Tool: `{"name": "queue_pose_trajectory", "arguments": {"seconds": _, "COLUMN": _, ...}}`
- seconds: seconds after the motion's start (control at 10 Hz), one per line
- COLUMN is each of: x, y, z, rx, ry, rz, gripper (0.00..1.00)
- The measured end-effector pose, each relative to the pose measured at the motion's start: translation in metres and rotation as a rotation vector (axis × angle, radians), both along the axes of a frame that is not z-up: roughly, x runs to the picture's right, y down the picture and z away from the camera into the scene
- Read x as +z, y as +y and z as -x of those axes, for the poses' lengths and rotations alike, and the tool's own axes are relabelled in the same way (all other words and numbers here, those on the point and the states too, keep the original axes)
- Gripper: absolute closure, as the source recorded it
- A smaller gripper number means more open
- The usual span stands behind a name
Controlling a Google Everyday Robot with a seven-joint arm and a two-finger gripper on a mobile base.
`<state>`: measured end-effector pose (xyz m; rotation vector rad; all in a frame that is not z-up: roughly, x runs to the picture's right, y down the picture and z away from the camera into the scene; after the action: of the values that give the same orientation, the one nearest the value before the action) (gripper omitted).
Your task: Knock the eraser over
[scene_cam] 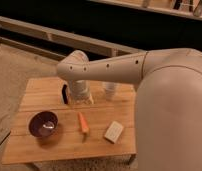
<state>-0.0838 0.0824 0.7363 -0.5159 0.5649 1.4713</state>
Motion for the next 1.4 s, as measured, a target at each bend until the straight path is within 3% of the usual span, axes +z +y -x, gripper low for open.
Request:
{"name": "queue_pose_trajectory", "arguments": {"seconds": 0.8, "x": 0.085, "y": -0.031, "z": 0.004, "rx": -0.041, "ry": 0.012, "rz": -0.048, "gripper": 0.35}}
{"name": "queue_pose_trajectory", "arguments": {"seconds": 1.4, "x": 0.128, "y": -0.056, "z": 0.011, "rx": -0.037, "ry": -0.02, "rz": -0.089, "gripper": 0.35}}
